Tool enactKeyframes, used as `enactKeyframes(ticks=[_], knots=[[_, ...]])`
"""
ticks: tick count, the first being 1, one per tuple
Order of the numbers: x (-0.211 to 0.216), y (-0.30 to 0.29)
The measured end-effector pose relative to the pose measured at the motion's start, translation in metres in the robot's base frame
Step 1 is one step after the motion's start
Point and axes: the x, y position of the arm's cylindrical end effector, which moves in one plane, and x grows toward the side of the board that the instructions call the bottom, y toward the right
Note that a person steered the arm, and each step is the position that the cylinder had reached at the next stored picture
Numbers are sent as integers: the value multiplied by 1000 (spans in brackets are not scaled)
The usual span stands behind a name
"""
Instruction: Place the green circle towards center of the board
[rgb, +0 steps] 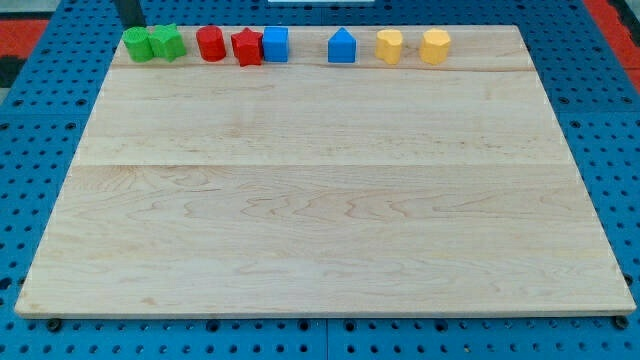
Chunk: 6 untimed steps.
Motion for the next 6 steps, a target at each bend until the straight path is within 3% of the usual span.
enactKeyframes(ticks=[2, 3, 4, 6], knots=[[89, 50], [94, 50], [71, 49], [60, -37]])
